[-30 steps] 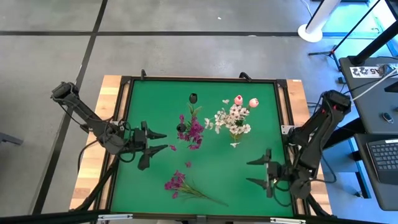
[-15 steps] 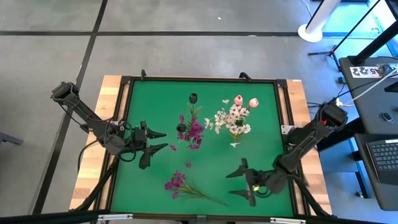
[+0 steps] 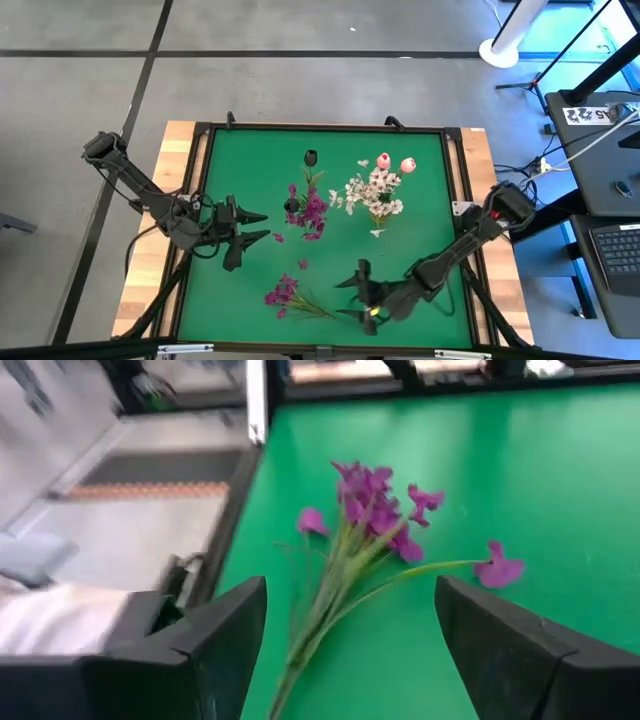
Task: Sort flowers into vase by color
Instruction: Put the violet flower into the transparent vase
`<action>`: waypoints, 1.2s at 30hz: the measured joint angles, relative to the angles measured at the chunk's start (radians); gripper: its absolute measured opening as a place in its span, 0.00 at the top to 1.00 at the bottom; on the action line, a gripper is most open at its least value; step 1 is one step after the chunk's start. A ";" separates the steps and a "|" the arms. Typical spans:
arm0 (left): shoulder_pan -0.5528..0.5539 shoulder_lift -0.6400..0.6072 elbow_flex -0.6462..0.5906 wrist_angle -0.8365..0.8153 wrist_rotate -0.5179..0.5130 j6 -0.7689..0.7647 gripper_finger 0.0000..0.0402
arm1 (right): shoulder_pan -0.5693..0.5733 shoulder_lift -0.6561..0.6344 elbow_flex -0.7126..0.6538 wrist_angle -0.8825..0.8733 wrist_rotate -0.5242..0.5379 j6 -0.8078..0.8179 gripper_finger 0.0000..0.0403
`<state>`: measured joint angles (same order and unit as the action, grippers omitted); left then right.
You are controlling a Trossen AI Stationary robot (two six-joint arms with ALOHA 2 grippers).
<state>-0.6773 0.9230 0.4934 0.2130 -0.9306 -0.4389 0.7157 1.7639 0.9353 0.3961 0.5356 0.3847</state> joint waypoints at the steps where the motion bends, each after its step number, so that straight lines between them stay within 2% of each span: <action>1: 0.000 0.000 0.000 -0.001 0.000 -0.002 0.52 | -0.009 0.022 0.044 -0.056 0.000 0.000 0.28; 4: 0.000 0.000 0.000 -0.005 0.000 -0.021 0.52 | -0.030 0.091 0.171 -0.229 -0.001 0.012 0.28; 7: 0.000 0.000 0.000 -0.022 0.000 -0.036 0.52 | -0.052 0.161 0.273 -0.329 -0.035 0.062 0.28; 13: 0.000 0.000 0.000 -0.075 -0.017 -0.105 0.52 | -0.070 0.274 0.372 -0.345 -0.185 0.192 0.28; 22: 0.001 0.000 -0.001 -0.083 -0.073 -0.131 0.52 | -0.070 0.344 0.390 -0.402 -0.209 0.280 0.28; 36: 0.001 0.000 -0.001 -0.090 -0.074 -0.131 0.52 | -0.075 0.374 0.395 -0.495 -0.188 0.385 0.28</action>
<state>-0.6765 0.9230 0.4927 0.1230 -1.0047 -0.5697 0.6403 2.1376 1.3304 -0.0985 0.3480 0.7701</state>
